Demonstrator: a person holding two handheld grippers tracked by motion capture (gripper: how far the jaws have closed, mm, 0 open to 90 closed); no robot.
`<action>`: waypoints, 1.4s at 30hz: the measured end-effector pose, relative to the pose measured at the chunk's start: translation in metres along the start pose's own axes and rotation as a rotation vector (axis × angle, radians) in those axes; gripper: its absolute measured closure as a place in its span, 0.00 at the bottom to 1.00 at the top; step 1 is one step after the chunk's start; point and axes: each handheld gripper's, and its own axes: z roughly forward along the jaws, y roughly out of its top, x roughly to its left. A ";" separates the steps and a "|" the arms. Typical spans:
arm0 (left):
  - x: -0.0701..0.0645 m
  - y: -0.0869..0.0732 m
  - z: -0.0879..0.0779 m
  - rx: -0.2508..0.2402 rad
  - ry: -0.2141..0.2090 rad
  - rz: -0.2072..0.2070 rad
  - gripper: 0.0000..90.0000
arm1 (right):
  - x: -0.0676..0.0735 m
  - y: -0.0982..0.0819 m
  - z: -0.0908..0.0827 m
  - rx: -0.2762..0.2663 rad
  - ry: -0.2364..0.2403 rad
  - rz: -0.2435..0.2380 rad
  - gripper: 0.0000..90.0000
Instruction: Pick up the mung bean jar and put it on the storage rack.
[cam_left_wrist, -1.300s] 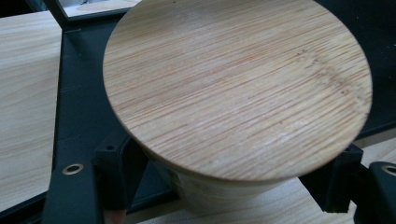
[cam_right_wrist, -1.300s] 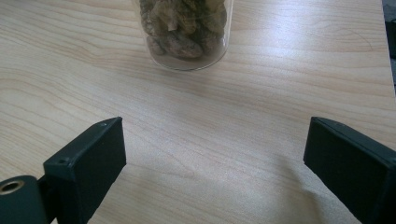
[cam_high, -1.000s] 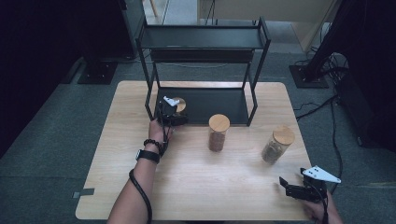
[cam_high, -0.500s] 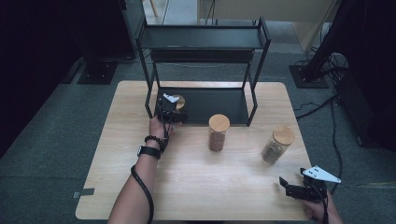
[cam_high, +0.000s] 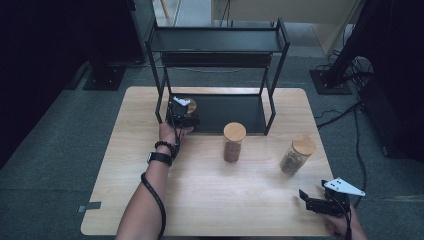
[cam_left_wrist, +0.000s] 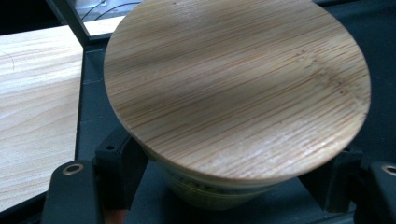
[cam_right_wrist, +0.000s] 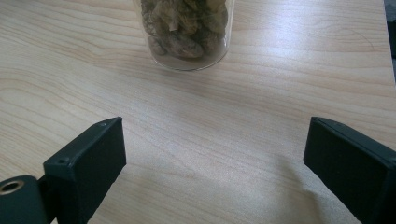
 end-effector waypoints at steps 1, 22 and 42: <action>0.000 0.000 0.001 0.000 0.002 -0.001 0.28 | 0.000 0.000 0.000 0.000 0.000 0.000 0.06; 0.000 -0.008 0.000 -0.018 -0.019 -0.054 0.24 | 0.001 0.000 0.000 0.000 -0.005 -0.003 0.06; -0.007 -0.020 -0.013 -0.028 -0.077 -0.027 0.00 | 0.002 0.000 0.000 0.002 -0.011 -0.016 0.06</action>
